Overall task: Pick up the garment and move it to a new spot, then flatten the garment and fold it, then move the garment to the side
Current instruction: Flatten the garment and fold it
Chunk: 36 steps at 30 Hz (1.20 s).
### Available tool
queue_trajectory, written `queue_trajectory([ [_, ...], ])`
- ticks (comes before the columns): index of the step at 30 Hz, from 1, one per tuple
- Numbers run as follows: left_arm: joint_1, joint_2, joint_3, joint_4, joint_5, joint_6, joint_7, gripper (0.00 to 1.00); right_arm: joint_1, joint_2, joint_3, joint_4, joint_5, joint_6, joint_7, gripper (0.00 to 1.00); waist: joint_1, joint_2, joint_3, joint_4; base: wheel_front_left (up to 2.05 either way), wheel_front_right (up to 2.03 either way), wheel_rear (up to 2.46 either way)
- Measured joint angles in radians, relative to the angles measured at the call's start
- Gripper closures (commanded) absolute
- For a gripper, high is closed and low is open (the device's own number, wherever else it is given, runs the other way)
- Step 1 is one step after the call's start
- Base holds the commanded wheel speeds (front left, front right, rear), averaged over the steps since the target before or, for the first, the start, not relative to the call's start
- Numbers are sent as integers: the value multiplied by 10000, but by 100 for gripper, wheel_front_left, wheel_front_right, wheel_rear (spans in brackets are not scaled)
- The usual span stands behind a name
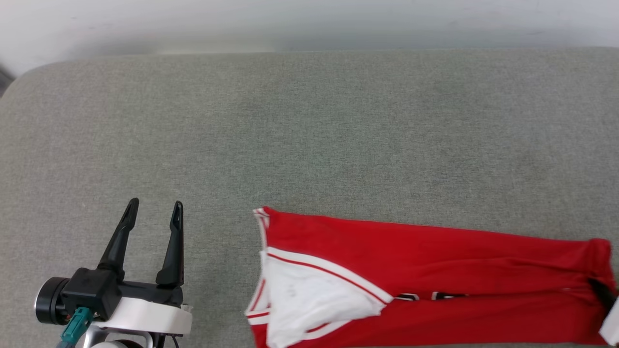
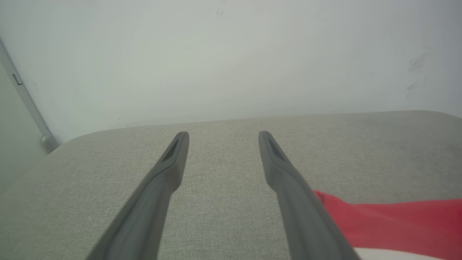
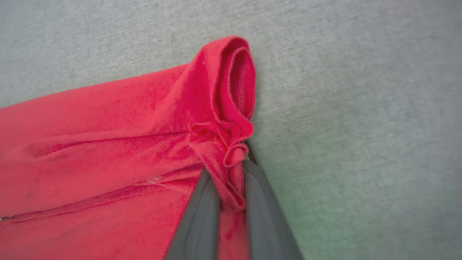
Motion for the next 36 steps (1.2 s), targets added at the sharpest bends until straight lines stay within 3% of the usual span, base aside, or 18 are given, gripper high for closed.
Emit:
queue_trajectory([
  [5,4,-10,33,19,54,-27,0,0,-152,-257,-460,228,-293,-2,-88,100,0,0,-55,-122,0,0,0],
  [11,141,-38,111,52,52,-56,0,0,-151,-226,-176,-159,-123,-8,-17,100,0,0,-223,-300,0,0,0],
  [21,267,-151,138,77,-8,-59,0,0,510,42,562,-2347,318,-12,725,100,-1,0,-574,-561,0,0,0],
  [29,313,-209,-65,184,-44,-61,0,0,779,1047,1737,-4117,700,-12,1847,100,-1,0,-740,-495,0,0,0],
  [36,340,-199,-180,238,-138,-67,0,0,711,2270,2685,-4619,945,-12,2556,100,-1,0,-882,-161,0,0,0],
])
